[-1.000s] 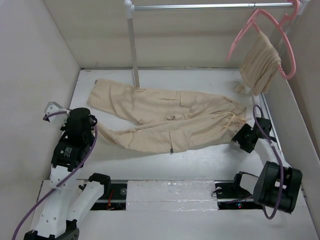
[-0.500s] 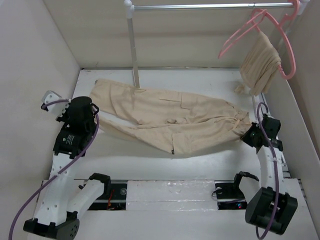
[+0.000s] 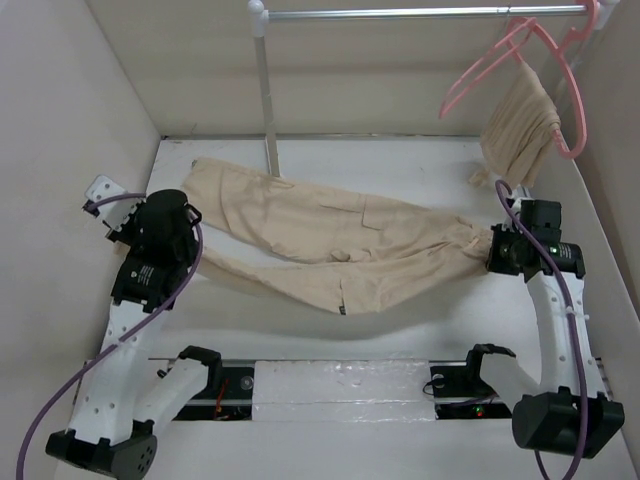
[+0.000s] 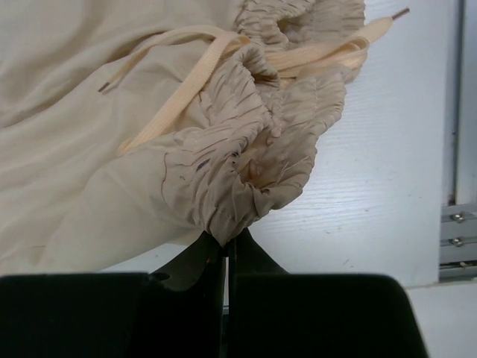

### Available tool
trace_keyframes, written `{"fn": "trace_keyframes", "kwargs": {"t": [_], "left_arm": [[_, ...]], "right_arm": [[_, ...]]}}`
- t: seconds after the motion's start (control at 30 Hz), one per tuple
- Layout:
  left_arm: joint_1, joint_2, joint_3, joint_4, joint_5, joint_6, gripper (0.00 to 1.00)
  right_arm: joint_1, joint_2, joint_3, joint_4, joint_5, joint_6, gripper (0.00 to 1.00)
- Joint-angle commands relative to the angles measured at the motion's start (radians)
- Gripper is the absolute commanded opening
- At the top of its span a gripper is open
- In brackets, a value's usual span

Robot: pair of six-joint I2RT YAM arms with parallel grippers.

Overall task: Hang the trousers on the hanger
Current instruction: Fold the trousers at the center of the board.

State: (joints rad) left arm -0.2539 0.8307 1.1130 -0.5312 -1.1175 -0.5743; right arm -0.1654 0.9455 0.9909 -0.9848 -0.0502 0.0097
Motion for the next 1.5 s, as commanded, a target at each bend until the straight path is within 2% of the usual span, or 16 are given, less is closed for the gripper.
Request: {"fn": "trace_keyframes", "kwargs": {"t": [0.0,0.13,0.17,0.27,0.37,0.47,0.57,0.67,1.0,1.23,1.27,1.33,1.37,1.4,1.43,1.47], "left_arm": [[-0.002,0.062,-0.007,0.069,-0.053,0.07,0.0],[0.024,0.201,0.03,0.174,-0.03,0.146,0.0],[0.06,0.226,0.059,0.131,-0.003,0.125,0.0],[0.116,0.339,0.154,0.106,0.067,0.103,0.0],[0.133,0.45,0.244,0.082,0.114,0.077,0.0],[0.172,0.551,0.291,0.146,0.154,0.103,0.0],[0.258,0.695,0.401,0.099,0.275,0.055,0.0],[0.303,0.821,0.524,0.089,0.337,0.045,0.0],[0.314,1.173,0.999,0.051,0.43,0.039,0.0],[0.337,1.378,1.122,0.118,0.514,0.082,0.0],[0.337,1.396,1.128,0.122,0.542,0.088,0.0],[0.347,1.441,1.13,0.125,0.57,0.094,0.13],[0.358,1.449,1.128,0.131,0.591,0.103,0.23],[0.358,1.453,1.125,0.128,0.632,0.102,0.44],[0.373,1.447,1.124,0.131,0.657,0.1,0.52],[0.389,1.443,1.122,0.148,0.691,0.106,0.54]], "right_arm": [[0.004,0.042,0.037,0.024,0.093,-0.071,0.0],[0.004,0.111,0.094,0.084,0.07,-0.079,0.0],[0.004,0.116,0.088,0.098,-0.009,-0.059,0.0],[0.013,0.11,0.043,0.13,-0.1,-0.054,0.0],[0.023,0.095,0.008,0.156,-0.109,-0.047,0.0],[0.023,0.093,0.015,0.175,-0.091,-0.042,0.0],[-0.034,0.107,0.034,0.216,-0.132,-0.033,0.0],[-0.043,0.17,0.072,0.264,-0.148,-0.022,0.0],[-0.097,0.524,0.213,0.521,-0.213,0.065,0.0],[-0.106,0.791,0.396,0.566,-0.237,0.111,0.0],[-0.106,0.838,0.423,0.572,-0.226,0.127,0.03],[-0.097,0.881,0.442,0.578,-0.224,0.138,0.14],[-0.086,0.9,0.451,0.575,-0.223,0.138,0.29],[-0.086,0.923,0.46,0.574,-0.224,0.138,0.4],[-0.071,0.924,0.46,0.578,-0.227,0.136,0.51],[-0.048,0.917,0.456,0.586,-0.229,0.13,0.67]]}}
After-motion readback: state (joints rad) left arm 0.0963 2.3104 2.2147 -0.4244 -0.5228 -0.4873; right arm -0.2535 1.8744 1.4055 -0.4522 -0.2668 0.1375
